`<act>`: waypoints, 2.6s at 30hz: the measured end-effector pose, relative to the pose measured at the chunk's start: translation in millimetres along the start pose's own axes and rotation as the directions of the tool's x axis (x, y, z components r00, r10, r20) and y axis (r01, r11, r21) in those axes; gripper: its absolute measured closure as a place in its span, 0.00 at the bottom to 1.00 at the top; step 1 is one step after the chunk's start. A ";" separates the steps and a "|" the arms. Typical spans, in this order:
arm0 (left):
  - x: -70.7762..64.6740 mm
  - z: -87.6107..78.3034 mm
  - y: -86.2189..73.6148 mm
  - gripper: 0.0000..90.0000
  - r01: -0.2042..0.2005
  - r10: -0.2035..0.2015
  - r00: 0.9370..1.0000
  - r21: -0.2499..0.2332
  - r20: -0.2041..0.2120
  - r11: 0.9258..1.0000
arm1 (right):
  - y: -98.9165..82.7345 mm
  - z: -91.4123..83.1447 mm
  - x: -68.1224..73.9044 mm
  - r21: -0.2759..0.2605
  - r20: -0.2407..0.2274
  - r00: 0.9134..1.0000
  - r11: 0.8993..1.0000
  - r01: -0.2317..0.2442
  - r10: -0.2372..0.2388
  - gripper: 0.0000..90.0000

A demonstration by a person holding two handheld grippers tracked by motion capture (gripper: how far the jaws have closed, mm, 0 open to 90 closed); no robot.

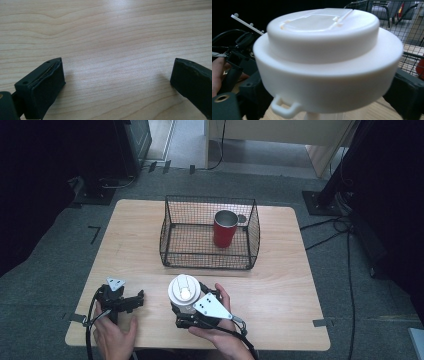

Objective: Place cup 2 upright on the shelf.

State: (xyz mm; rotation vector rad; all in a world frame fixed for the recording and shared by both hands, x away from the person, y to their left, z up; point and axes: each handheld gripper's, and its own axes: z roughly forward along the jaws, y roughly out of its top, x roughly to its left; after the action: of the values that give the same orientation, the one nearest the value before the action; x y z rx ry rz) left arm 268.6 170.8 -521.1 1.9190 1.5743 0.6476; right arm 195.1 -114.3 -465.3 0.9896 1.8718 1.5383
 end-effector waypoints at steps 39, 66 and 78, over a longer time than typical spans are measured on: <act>0.0 0.0 0.0 0.00 0.001 -0.001 1.000 -0.001 0.000 1.000 | 29.8 4.2 -8.3 -0.112 0.063 0.997 0.993 -0.044 0.051 0.17; 0.0 -0.1 0.1 0.00 0.001 -0.001 1.000 0.001 0.000 1.000 | 90.0 26.0 -32.0 -0.202 0.112 0.991 0.978 -0.054 0.078 0.17; 0.1 -0.2 0.1 0.00 -0.001 0.001 1.000 0.002 0.000 1.000 | 118.1 37.3 -43.6 -0.244 0.146 0.987 0.969 -0.027 0.065 0.17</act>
State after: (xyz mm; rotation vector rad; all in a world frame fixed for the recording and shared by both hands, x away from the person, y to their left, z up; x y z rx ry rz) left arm 268.6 170.9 -520.9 1.9215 1.5751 0.6464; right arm 274.9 -116.5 -361.0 1.0132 1.5248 1.6229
